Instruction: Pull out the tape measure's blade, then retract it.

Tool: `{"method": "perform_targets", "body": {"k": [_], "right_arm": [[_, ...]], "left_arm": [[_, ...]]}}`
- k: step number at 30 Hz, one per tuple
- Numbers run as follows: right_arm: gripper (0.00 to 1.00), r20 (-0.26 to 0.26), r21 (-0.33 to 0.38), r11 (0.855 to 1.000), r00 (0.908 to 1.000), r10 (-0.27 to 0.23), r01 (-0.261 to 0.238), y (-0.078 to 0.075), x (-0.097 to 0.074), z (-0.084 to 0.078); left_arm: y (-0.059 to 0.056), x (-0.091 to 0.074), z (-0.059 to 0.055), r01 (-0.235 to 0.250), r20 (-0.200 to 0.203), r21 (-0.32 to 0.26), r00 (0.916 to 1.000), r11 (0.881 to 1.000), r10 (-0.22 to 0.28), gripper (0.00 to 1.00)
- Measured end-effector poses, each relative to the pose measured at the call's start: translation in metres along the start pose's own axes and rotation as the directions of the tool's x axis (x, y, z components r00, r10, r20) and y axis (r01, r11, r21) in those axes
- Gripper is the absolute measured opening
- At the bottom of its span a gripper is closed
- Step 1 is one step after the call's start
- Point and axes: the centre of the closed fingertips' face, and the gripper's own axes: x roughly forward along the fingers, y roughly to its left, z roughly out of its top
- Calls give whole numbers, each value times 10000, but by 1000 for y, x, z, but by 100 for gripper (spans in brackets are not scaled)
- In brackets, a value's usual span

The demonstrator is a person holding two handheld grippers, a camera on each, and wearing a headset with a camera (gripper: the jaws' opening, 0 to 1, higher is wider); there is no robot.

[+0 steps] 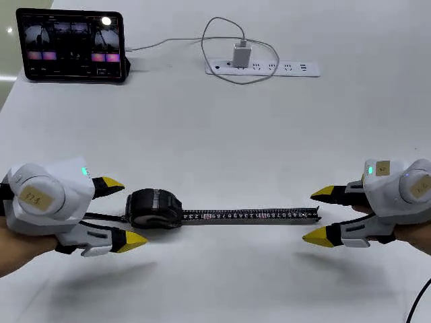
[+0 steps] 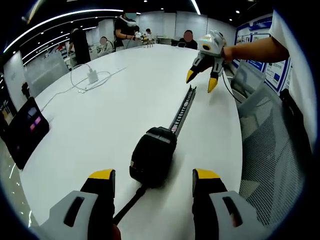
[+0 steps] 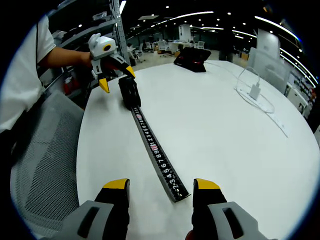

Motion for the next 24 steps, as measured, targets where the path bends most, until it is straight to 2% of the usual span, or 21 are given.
{"method": "perform_targets", "body": {"k": [7, 15, 18, 24], "right_arm": [[54, 219, 282, 9993, 9995, -245, 239, 13, -4, 7], [64, 583, 454, 9958, 9949, -820, 794, 14, -12, 10], [65, 670, 546, 9945, 9935, -924, 889, 18, -17, 11], [66, 831, 574, 9909, 9885, -1267, 1221, 24, -26, 15]], "left_arm": [[-3, -11, 4, -143, 402, -304, 9991, 9994, 155, 65], [-4, -28, 2, -535, 650, -564, 9963, 9970, 572, 73], [-6, -34, -4, -676, 542, -750, 9959, 9949, 718, 73], [-11, -46, -8, -855, 750, -1105, 9927, 9902, 941, 74]]}}
